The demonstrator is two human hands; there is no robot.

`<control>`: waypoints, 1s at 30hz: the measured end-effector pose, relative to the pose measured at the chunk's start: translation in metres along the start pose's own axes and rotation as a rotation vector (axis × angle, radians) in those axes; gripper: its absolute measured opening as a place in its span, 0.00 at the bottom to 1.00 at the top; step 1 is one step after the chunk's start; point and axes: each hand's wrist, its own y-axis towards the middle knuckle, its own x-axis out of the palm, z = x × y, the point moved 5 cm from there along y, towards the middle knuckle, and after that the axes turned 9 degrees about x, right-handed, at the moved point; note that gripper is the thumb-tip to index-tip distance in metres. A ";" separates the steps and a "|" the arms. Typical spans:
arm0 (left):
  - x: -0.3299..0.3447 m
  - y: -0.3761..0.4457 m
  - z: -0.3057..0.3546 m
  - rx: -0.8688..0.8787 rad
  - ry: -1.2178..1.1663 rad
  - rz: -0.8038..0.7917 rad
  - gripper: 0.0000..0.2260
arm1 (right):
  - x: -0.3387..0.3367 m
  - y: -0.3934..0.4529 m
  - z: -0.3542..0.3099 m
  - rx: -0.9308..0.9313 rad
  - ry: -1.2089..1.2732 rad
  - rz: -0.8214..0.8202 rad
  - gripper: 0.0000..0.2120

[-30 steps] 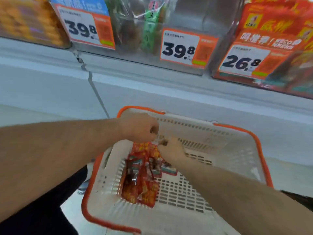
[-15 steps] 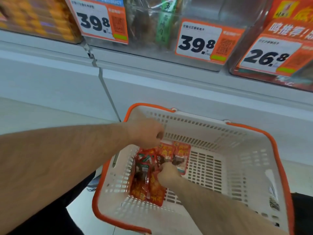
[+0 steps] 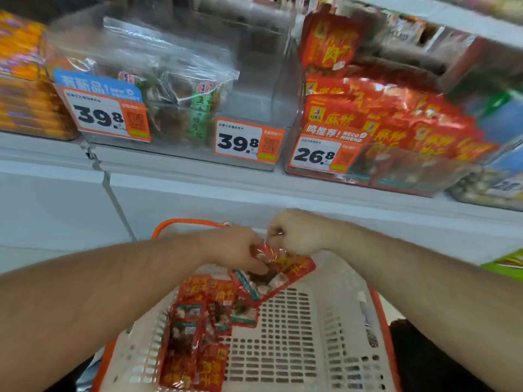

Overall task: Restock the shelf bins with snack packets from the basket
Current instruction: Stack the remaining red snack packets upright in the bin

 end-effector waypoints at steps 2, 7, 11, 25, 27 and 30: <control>-0.012 0.003 0.018 0.061 -0.073 0.074 0.13 | -0.025 -0.014 0.002 -0.011 0.016 0.054 0.06; -0.040 0.002 0.041 0.116 -0.338 0.226 0.07 | -0.075 -0.054 0.015 -0.007 0.147 0.287 0.02; -0.063 -0.005 0.056 0.173 -0.580 0.428 0.04 | -0.105 -0.083 0.039 0.079 0.600 0.600 0.09; -0.138 -0.011 0.099 0.313 -0.585 0.890 0.04 | -0.130 -0.106 0.040 -0.051 1.303 0.651 0.04; -0.150 -0.016 0.102 0.345 -0.453 1.024 0.06 | -0.147 -0.117 0.043 -0.095 1.225 0.886 0.07; -0.172 -0.031 0.099 0.319 -0.177 1.292 0.10 | -0.177 -0.134 0.054 -0.082 0.953 1.250 0.07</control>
